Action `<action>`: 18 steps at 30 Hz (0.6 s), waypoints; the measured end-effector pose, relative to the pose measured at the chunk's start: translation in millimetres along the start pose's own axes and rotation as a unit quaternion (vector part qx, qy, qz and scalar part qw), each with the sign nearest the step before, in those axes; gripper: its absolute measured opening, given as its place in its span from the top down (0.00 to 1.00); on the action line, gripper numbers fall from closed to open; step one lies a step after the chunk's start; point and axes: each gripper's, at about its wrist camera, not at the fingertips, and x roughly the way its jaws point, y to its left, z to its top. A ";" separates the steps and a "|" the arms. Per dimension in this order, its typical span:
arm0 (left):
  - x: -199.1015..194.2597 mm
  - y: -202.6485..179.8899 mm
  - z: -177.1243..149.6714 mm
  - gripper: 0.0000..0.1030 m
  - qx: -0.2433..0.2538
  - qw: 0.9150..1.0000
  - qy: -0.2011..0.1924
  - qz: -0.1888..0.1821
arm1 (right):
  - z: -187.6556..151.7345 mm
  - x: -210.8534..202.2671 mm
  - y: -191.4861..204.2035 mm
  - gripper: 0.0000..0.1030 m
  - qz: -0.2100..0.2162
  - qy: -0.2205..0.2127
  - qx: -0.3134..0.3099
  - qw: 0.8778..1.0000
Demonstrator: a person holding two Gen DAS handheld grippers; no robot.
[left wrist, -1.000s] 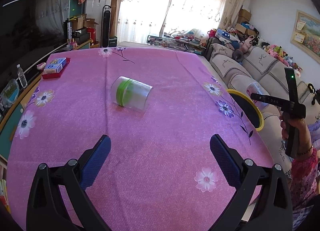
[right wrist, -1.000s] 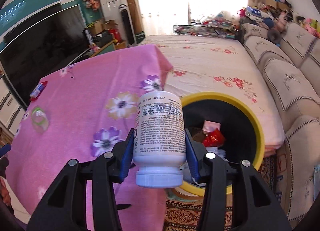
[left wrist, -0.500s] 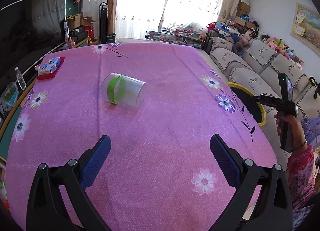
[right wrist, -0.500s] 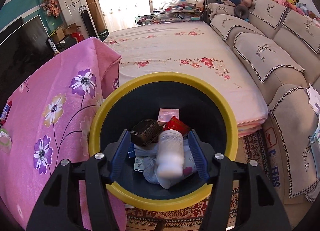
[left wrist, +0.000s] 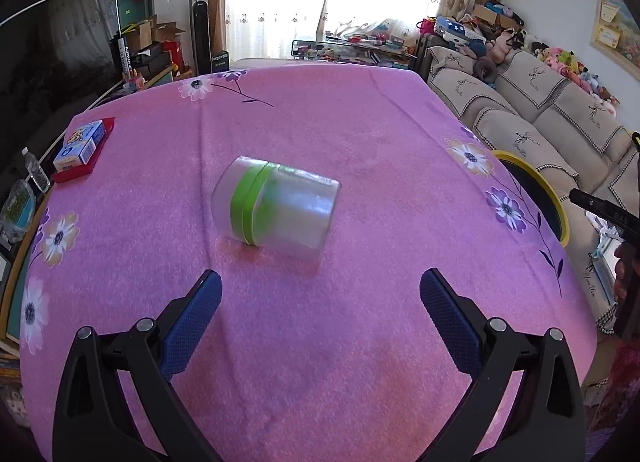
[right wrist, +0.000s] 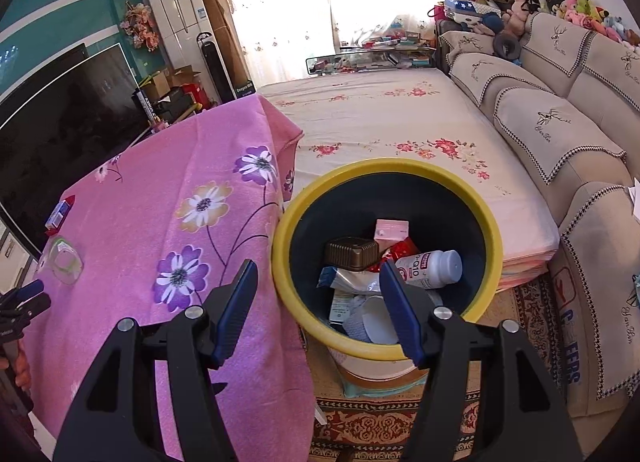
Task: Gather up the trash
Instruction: 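Grasp the clear plastic cup with green band using the left gripper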
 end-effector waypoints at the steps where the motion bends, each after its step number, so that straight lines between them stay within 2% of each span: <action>1: 4.0 2.3 4.6 0.05 0.004 1.000 0.000 0.000 | 0.0 -2.2 4.0 0.41 0.002 -0.001 -0.001 1.000; 9: 38.9 24.0 31.1 0.05 0.018 1.000 0.014 -0.010 | -2.5 -7.4 10.0 0.41 0.005 -0.001 0.000 1.000; 12: 47.8 28.7 34.1 0.05 0.015 0.999 0.019 -0.020 | -4.1 -5.5 8.3 0.41 0.004 0.003 0.002 1.000; 18: 57.4 27.2 37.3 0.07 0.021 0.999 0.020 -0.018 | -6.3 -1.6 12.1 0.41 0.007 0.010 0.002 1.000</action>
